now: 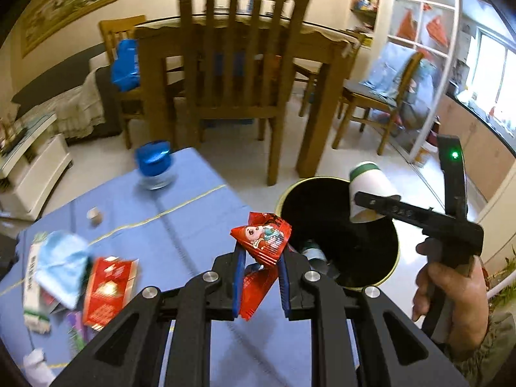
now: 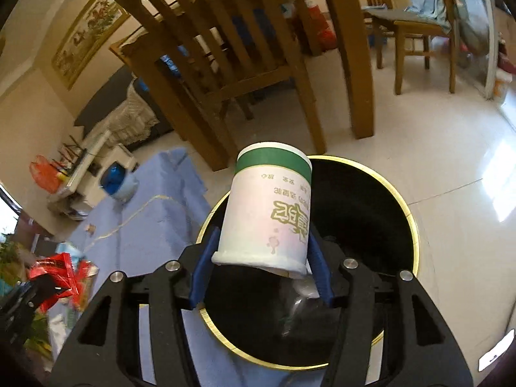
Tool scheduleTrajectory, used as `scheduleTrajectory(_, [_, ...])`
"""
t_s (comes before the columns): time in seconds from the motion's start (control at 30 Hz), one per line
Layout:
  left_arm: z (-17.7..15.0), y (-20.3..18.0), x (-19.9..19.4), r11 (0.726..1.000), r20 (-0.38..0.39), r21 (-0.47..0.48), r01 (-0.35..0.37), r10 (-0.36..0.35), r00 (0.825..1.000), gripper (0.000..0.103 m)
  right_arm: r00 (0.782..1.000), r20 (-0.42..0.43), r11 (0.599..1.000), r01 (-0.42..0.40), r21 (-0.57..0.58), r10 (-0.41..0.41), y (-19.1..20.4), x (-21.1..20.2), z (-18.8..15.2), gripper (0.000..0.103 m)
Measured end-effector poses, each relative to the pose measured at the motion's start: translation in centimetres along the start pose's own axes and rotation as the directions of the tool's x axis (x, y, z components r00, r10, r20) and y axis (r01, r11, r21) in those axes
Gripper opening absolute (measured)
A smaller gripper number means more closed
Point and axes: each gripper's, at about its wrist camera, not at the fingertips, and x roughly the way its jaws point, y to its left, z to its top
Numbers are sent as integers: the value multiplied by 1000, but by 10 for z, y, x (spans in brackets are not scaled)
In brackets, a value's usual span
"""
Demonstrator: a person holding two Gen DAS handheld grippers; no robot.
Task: Collect trash
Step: 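Move both grippers over the bin and release the paper cup and wrapper, then grasp the white tissue with the right gripper while the left grasps the ointment box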
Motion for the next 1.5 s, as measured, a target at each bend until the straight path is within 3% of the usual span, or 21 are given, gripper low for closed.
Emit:
scheduleTrajectory(0.1, [8,-19,20,999,-19,25,25,-24,1000,17,999,-31,999,30,29,-30,-8,9,-2,59])
scheduleTrajectory(0.2, [12,-37,39,998,-43,53,42,-39,998,17,996,-68,995,61,80,-56,-20,16,-2,75])
scheduleTrajectory(0.23, [11,-40,42,997,-47,58,45,-42,998,17,996,-68,992,72,100,-66,-24,15,-4,87])
scheduleTrajectory(0.27, [11,-45,46,997,-53,64,47,-43,998,17,995,-54,989,84,119,-78,-28,11,-3,90])
scheduleTrajectory(0.47, [11,-64,67,994,-84,99,49,-41,996,17,994,70,978,73,195,-88,-43,-19,0,96])
scheduleTrajectory(0.67, [17,-80,86,990,-107,130,56,-42,993,17,977,182,953,56,297,-114,-66,-43,2,97])
scheduleTrajectory(0.8, [23,-87,96,988,-117,147,55,-38,992,18,969,213,937,41,348,-121,-80,-51,1,97])
scheduleTrajectory(0.83, [24,-90,98,987,-118,151,55,-37,992,19,970,211,936,41,350,-121,-82,-52,2,97])
scheduleTrajectory(0.9, [25,-94,99,987,-110,157,41,-23,994,37,971,208,936,38,350,-117,-83,-51,2,97])
scheduleTrajectory(0.93, [25,-95,99,986,-102,163,27,-11,995,41,971,207,937,39,347,-117,-84,-52,2,97])
scheduleTrajectory(1.23, [20,-89,97,986,-111,164,43,-25,994,43,968,214,941,52,334,-129,-79,-52,2,97])
scheduleTrajectory(1.33, [17,-81,91,989,-107,145,41,-25,994,49,969,201,944,69,324,-140,-75,-48,2,97])
scheduleTrajectory(1.5, [7,-66,64,992,-54,124,-12,19,998,81,968,191,952,106,287,-165,-66,-44,2,97])
